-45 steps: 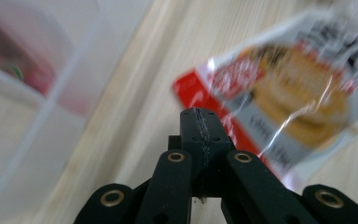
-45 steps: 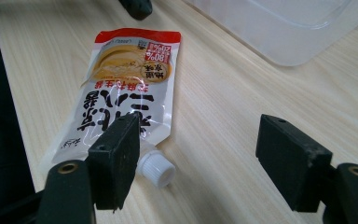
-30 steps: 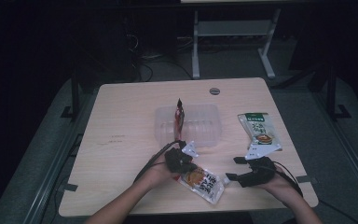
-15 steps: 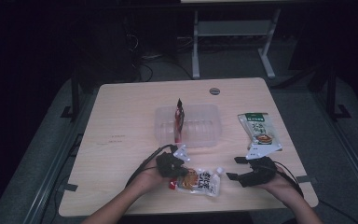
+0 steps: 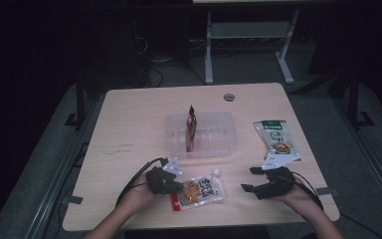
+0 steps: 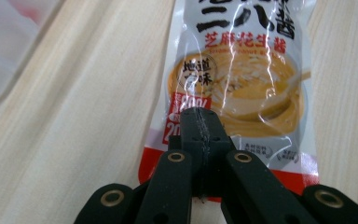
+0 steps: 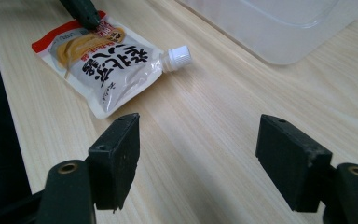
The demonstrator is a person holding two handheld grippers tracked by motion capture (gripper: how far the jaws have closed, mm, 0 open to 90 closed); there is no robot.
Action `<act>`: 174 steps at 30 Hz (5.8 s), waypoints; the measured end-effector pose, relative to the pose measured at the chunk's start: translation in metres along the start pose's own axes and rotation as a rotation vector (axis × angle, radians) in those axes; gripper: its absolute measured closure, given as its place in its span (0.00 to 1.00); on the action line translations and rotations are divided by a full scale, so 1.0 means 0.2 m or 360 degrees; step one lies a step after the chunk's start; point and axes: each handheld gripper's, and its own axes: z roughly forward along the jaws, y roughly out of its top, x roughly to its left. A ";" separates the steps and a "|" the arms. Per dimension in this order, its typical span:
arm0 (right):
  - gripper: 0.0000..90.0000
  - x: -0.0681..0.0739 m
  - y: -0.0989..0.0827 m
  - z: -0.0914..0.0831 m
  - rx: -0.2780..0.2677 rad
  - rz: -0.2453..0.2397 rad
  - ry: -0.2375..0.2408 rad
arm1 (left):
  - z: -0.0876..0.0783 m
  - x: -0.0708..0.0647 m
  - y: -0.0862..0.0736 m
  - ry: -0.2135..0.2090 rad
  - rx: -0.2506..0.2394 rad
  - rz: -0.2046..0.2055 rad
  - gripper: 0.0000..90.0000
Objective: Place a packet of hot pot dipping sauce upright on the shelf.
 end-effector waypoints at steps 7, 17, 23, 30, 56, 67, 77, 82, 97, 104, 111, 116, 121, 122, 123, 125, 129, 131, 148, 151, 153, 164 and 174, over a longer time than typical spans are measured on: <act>0.33 -0.01 -0.01 0.00 -0.0003 0.0004 0.0000 | -0.07 -0.04 0.06 -0.0063 -0.0149 0.0003 1.00; 0.33 0.00 0.00 0.01 0.0012 0.0024 0.0009 | 0.05 -0.10 0.10 -0.0113 -0.0113 0.0031 1.00; 0.32 0.00 0.00 0.02 0.0025 0.0046 0.0018 | 0.10 -0.10 0.11 -0.0109 -0.0086 0.0046 1.00; 0.32 0.02 0.01 0.03 0.0044 0.0070 0.0054 | 0.14 -0.11 0.13 -0.0044 -0.0043 0.0046 1.00; 0.35 0.15 0.10 0.28 0.0202 0.0057 0.0316 | 0.11 -0.10 0.08 -0.0059 -0.0049 -0.0027 1.00; 0.41 0.17 0.13 0.35 0.0248 0.0075 0.0372 | 0.11 -0.10 0.07 -0.0067 -0.0054 -0.0045 1.00; 0.44 0.20 0.16 0.44 0.0277 0.0065 0.0421 | 0.11 -0.10 0.07 -0.0069 -0.0070 -0.0061 1.00; 0.49 0.21 0.18 0.47 0.0267 0.0082 0.0445 | 0.11 -0.10 0.07 -0.0075 -0.0068 -0.0060 1.00; 0.78 0.19 0.23 0.49 0.0250 0.0157 0.0488 | 0.11 -0.09 0.07 -0.0081 -0.0059 -0.0049 1.00; 0.93 0.20 0.24 0.47 0.0240 0.0059 0.0471 | 0.08 -0.08 0.05 -0.0139 -0.0144 -0.0093 1.00; 0.98 0.20 0.26 0.42 0.0160 0.0001 0.0475 | 0.05 -0.08 0.07 -0.0134 -0.0190 -0.0071 1.00; 0.99 0.18 0.28 0.35 0.0069 -0.0017 0.0482 | -0.03 -0.08 0.07 -0.0126 -0.0259 -0.0055 1.00; 0.99 0.17 0.30 0.31 0.0004 -0.0040 0.0502 | -0.09 -0.06 0.06 -0.0092 -0.0301 -0.0055 1.00; 0.99 0.16 0.30 0.30 -0.0004 -0.0052 0.0504 | -0.09 -0.05 0.06 -0.0088 -0.0308 -0.0066 1.00; 0.99 0.16 0.30 0.30 -0.0004 -0.0052 0.0504 | -0.09 -0.05 0.06 -0.0088 -0.0308 -0.0066 1.00; 0.99 0.17 0.31 0.28 -0.0030 -0.0062 0.0516 | -0.09 -0.04 0.06 -0.0079 -0.0307 -0.0069 1.00; 0.99 0.17 0.32 0.27 -0.0054 -0.0087 0.0526 | -0.08 -0.02 0.06 -0.0070 -0.0302 -0.0085 1.00; 0.99 0.17 0.32 0.26 -0.0081 -0.0096 0.0545 | -0.07 -0.02 0.06 -0.0079 -0.0305 -0.0098 1.00; 0.99 0.18 0.35 0.21 -0.0228 -0.0106 0.0630 | 0.09 -0.15 0.18 -0.0239 -0.0300 0.0005 1.00; 0.99 0.17 0.35 0.19 -0.0257 -0.0109 0.0617 | 0.09 -0.14 0.18 -0.0234 -0.0315 -0.0002 1.00; 0.99 0.17 0.35 0.18 -0.0272 -0.0100 0.0611 | 0.06 -0.12 0.16 -0.0233 -0.0334 -0.0042 1.00; 0.99 0.15 0.35 0.16 -0.0291 -0.0105 0.0570 | -0.05 -0.06 0.08 -0.0252 -0.0359 -0.0124 0.79; 0.99 0.15 0.37 0.11 -0.0318 -0.0135 0.0555 | -0.17 -0.07 -0.06 -0.0169 -0.0356 -0.0142 0.48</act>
